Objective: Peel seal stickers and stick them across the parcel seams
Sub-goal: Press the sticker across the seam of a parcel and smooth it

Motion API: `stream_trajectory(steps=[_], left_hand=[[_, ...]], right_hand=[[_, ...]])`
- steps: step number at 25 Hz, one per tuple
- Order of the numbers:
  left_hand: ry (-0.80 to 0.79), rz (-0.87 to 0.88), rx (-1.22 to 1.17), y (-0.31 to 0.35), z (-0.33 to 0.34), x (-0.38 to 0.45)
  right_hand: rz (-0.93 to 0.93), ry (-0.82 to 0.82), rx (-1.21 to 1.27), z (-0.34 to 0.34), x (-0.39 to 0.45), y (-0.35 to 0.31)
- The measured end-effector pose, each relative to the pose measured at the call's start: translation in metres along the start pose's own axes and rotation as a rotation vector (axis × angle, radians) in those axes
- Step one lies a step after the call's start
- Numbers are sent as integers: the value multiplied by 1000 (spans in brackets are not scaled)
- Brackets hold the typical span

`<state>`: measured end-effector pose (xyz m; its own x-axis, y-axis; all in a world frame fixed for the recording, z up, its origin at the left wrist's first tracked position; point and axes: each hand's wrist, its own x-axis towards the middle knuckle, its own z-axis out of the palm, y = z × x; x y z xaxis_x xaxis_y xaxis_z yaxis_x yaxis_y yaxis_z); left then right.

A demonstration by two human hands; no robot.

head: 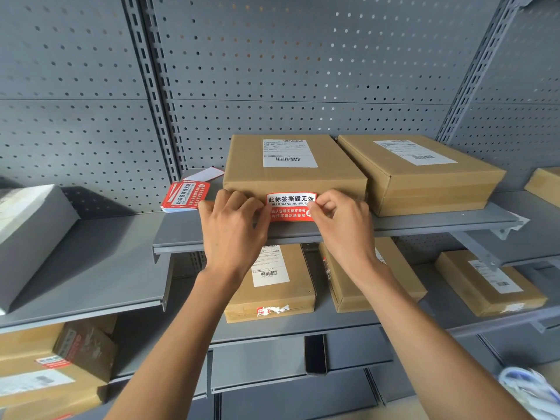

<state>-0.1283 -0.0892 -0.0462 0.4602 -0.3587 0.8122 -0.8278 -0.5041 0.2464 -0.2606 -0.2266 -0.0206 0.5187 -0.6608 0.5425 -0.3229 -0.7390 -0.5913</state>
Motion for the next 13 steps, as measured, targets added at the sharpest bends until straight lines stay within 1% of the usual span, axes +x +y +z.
stream_trajectory(steps=[7,13], left_hand=[[14,2,8,0,0,-1],[38,11,-25,-3,3,-3]], right_hand=[[-21,15,-51,-1,-1,3],[-54,36,-37,1,-3,9]])
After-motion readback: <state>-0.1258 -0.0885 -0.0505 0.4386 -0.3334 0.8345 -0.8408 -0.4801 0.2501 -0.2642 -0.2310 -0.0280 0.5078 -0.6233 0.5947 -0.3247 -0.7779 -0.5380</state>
